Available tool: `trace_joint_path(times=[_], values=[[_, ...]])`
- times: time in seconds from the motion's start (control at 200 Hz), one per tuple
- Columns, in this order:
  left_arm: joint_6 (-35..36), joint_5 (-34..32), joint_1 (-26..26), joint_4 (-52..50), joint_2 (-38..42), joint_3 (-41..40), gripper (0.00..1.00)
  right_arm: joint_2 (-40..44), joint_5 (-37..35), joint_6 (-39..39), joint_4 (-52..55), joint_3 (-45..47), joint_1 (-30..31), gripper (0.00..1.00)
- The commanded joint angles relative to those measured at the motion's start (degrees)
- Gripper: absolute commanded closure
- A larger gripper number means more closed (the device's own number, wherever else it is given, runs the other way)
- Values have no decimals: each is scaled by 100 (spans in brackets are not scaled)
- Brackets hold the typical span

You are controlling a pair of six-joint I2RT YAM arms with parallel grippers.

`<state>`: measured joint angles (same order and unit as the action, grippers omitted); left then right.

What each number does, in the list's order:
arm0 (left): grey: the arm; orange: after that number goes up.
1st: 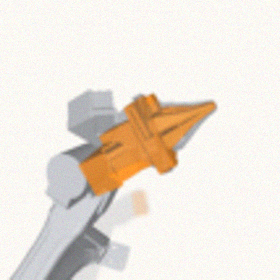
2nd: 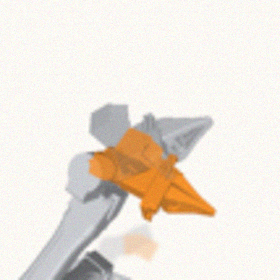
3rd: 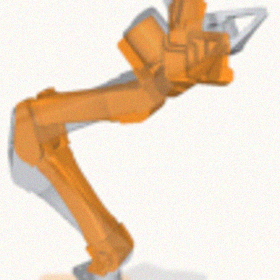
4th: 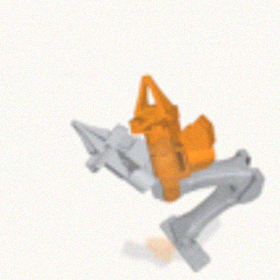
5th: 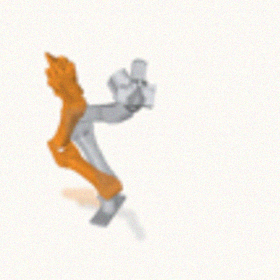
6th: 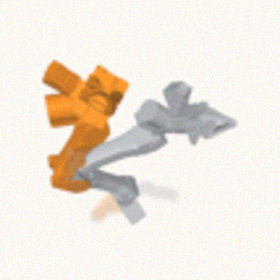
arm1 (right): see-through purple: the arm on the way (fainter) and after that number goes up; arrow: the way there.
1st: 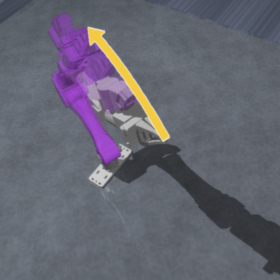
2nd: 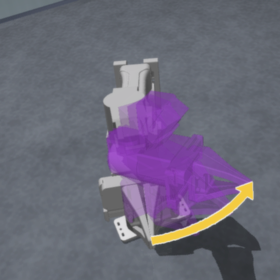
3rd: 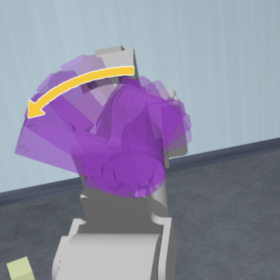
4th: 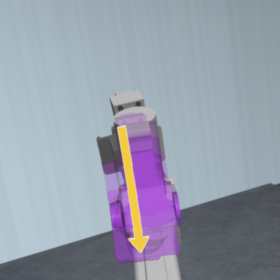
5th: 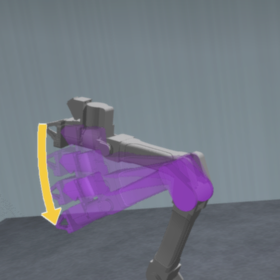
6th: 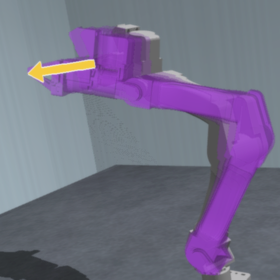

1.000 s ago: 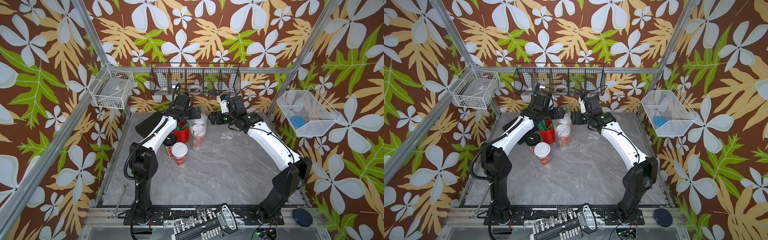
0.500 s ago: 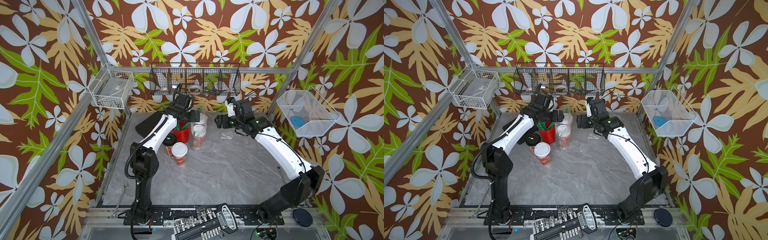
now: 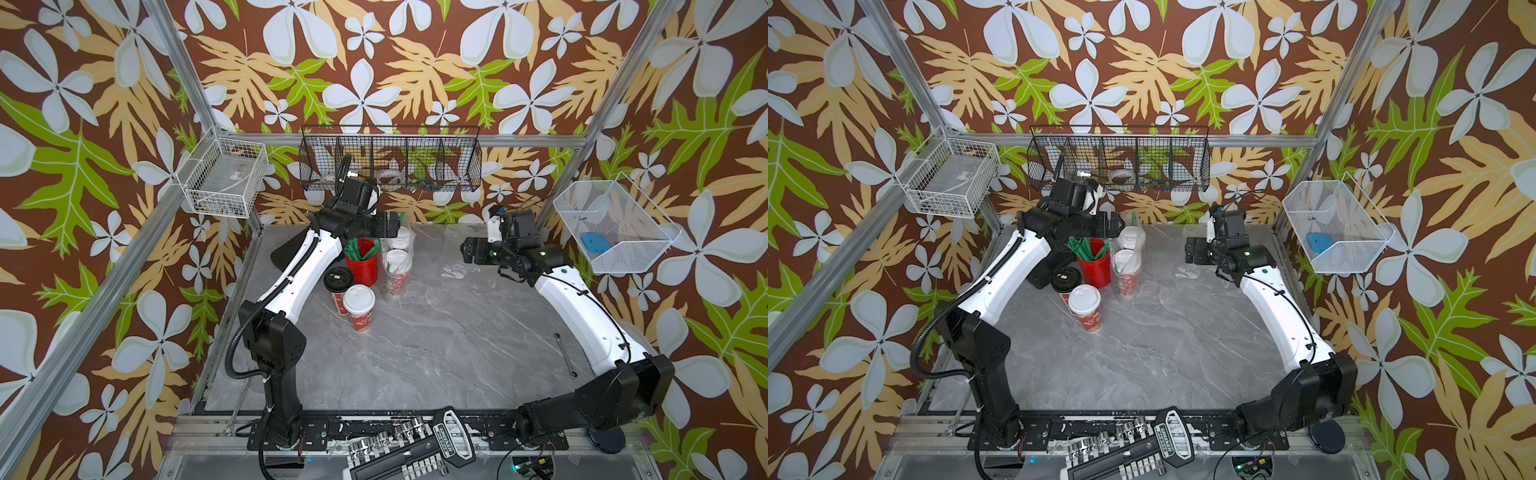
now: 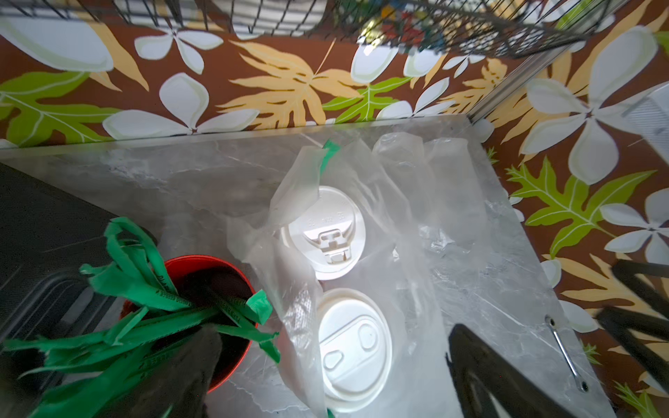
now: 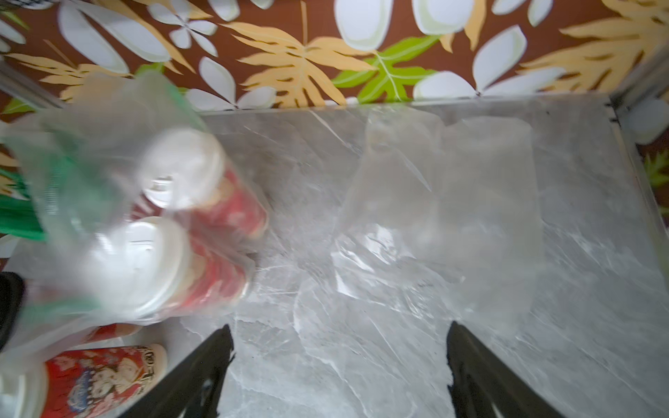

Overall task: Pack milk tea into plastic carrier bags
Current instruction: Place the plastic carrier bag at the center of the board, then pick up the plastic carrier bag from the center of the board.

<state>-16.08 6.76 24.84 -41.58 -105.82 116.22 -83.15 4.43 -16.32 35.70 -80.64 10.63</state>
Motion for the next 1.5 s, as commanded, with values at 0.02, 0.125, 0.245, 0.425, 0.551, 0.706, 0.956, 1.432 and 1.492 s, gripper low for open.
trace_joint_path(times=[0.02, 0.125, 0.245, 0.425, 0.551, 0.706, 0.956, 1.432, 1.492], values=[[-82, 118, -6, 369, 542, -329, 0, -43, 205, 40, 274, 426, -244, 9], [-260, 251, -6, 960, 1212, -1035, 0, -363, 249, 99, 224, 644, -290, 8], [-491, 443, -6, 1685, 2050, -1998, 0, -950, 308, 191, 3, 520, -313, 7], [-799, 501, -6, 2381, 3090, -3245, 0, -1974, 499, 319, -132, -209, -347, 8], [-845, 462, -5, 2549, 3625, -3756, 0, -2538, 594, 470, -99, -742, -357, 8], [-847, 336, -6, 2606, 4057, -4117, 0, -3202, 735, 542, 132, -1315, -426, 8], [-856, 185, -6, 2561, 4240, -4235, 0, -3517, 952, 488, 71, -1283, -429, 11], [-985, 194, -5, 2672, 4337, -4406, 0, -4005, 1451, 898, 101, -1397, -327, 13], [-994, 185, -6, 2677, 4374, -4421, 0, -4007, 1359, 990, 167, -1556, -290, 13]])
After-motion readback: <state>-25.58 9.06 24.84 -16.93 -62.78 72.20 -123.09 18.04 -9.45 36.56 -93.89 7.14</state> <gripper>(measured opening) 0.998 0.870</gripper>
